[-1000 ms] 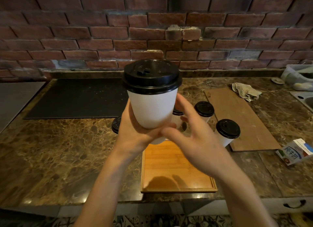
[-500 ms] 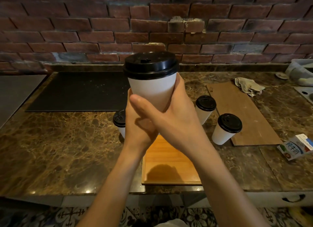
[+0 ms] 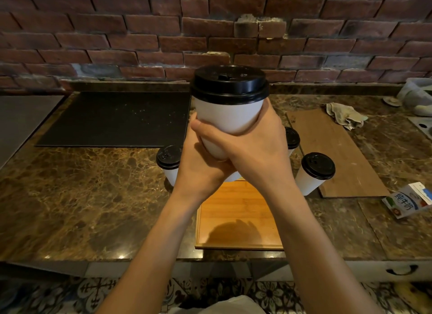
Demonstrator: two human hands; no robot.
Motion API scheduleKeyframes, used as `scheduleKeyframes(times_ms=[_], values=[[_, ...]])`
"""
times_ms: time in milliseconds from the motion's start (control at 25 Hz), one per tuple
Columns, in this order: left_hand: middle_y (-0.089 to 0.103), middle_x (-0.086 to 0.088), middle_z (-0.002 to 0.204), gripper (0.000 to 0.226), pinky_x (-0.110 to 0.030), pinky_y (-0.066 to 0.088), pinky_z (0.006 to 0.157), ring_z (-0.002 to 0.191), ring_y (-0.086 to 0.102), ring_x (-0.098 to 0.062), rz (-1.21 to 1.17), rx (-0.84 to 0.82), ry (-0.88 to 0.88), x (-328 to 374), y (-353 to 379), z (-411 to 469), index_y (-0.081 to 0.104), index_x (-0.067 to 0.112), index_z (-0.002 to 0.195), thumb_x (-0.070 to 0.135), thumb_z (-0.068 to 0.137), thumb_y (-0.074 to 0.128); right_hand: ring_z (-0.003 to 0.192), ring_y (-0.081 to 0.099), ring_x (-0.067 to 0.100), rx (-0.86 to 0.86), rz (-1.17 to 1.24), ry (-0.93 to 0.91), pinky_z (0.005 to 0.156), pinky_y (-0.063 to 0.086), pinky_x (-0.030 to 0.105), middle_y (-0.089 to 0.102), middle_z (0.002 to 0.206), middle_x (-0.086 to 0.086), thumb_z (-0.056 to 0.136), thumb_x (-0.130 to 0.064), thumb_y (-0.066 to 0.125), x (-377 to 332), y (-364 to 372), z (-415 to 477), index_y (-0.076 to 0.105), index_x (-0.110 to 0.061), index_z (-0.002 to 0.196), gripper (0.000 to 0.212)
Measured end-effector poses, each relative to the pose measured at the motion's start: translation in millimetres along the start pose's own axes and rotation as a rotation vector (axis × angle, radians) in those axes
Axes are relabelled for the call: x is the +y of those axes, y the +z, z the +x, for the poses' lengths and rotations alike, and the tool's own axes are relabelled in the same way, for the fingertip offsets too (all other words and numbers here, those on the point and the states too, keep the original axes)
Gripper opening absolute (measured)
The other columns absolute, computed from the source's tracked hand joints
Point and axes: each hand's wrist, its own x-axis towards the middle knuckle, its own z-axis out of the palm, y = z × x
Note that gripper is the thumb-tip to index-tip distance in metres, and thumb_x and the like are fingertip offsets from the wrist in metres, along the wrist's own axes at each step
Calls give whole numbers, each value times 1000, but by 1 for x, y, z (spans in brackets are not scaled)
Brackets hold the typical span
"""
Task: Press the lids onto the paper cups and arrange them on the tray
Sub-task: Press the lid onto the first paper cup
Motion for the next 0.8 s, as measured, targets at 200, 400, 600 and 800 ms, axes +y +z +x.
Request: scheduleKeyframes(times_ms=[200, 400, 600, 800], values=[[63, 11, 104, 62, -5, 48, 75, 96, 63, 10, 35, -113, -9, -1, -7, 1, 53, 0, 120, -7, 65, 80, 113, 58, 2, -51, 39, -11, 92, 55, 30, 61, 122, -12, 58, -48, 88, 1, -9, 3, 49, -25, 132, 87], [70, 13, 98, 62, -7, 49, 73, 94, 65, 5, -17, -233, -59, 4, -16, 2, 56, 11, 117, 2, 62, 82, 113, 59, 7, -184, 96, -7, 91, 56, 34, 61, 123, -6, 62, -40, 87, 3, -21, 8, 48, -20, 134, 84], [71, 22, 92, 57, -9, 51, 67, 88, 67, 3, -112, -382, -101, 10, -24, 1, 56, 25, 106, 6, 59, 83, 105, 64, 5, -397, 227, -22, 80, 56, 22, 67, 113, -4, 64, -27, 82, 7, -38, 18, 55, -16, 128, 70], [71, 10, 97, 57, -19, 53, 75, 94, 67, -7, -135, -486, -116, 5, -16, 2, 58, 10, 114, -8, 62, 74, 105, 65, 6, -545, 268, -22, 82, 53, 20, 70, 108, -7, 64, -16, 83, 18, -44, 22, 59, -20, 119, 61]])
